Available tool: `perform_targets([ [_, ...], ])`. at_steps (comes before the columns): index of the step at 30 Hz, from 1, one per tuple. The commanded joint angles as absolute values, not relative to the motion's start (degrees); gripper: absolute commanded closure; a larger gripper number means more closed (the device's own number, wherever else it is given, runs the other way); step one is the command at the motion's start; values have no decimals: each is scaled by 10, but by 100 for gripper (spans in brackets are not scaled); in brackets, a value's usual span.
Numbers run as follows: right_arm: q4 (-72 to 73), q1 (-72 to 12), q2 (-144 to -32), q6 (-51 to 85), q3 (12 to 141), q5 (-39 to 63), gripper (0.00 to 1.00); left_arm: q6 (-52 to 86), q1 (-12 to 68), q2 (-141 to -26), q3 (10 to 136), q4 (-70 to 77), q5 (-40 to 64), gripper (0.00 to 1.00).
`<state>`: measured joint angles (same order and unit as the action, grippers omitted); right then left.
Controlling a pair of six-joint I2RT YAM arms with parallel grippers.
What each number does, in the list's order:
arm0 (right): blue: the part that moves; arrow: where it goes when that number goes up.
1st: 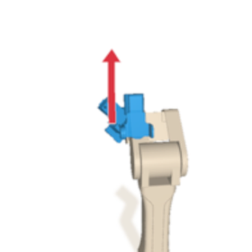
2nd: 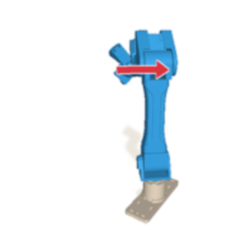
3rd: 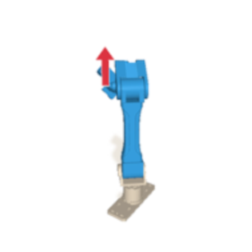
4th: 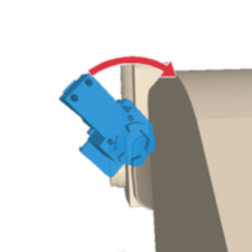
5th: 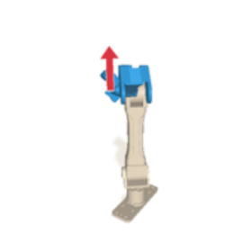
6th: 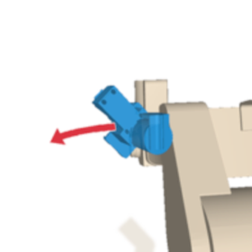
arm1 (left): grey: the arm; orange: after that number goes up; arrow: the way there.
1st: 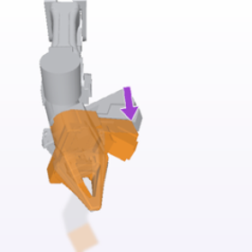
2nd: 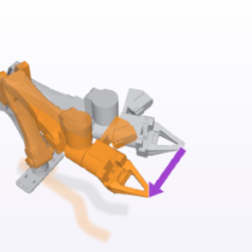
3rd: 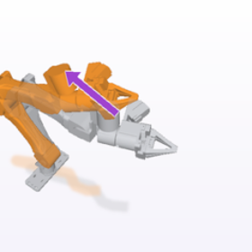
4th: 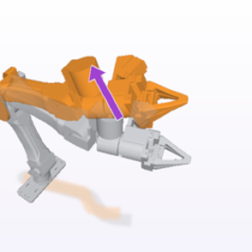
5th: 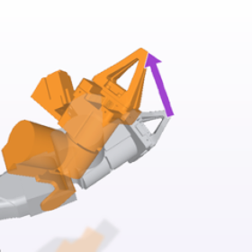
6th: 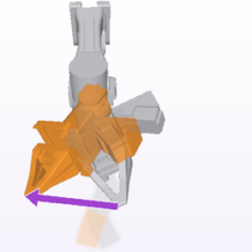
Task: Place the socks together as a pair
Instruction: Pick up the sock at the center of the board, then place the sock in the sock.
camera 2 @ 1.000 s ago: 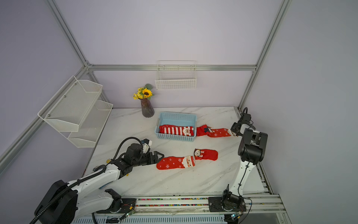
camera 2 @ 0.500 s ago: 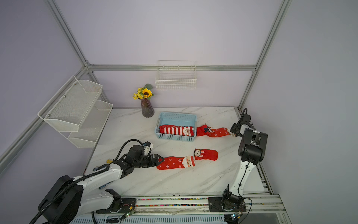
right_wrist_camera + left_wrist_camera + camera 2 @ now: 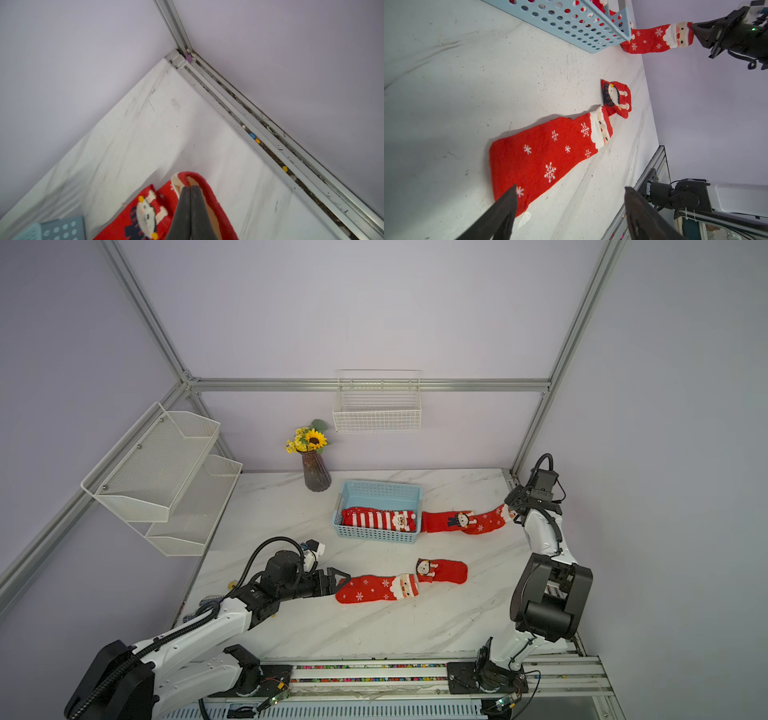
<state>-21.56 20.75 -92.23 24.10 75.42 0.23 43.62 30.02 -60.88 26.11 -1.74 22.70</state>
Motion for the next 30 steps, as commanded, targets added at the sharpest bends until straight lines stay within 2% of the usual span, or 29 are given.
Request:
perform_targets([
  [1,-292,203,-888,281,784,-1,100,423,297,-595,278,-20,244,20],
  [10,-387,202,-789,279,872,60,100,413,298,-523,278,-64,243,20],
  [14,-421,200,-737,281,891,124,100,426,298,-483,263,-68,242,19],
  [30,-411,176,-531,363,769,298,100,488,299,-381,217,-101,225,18],
])
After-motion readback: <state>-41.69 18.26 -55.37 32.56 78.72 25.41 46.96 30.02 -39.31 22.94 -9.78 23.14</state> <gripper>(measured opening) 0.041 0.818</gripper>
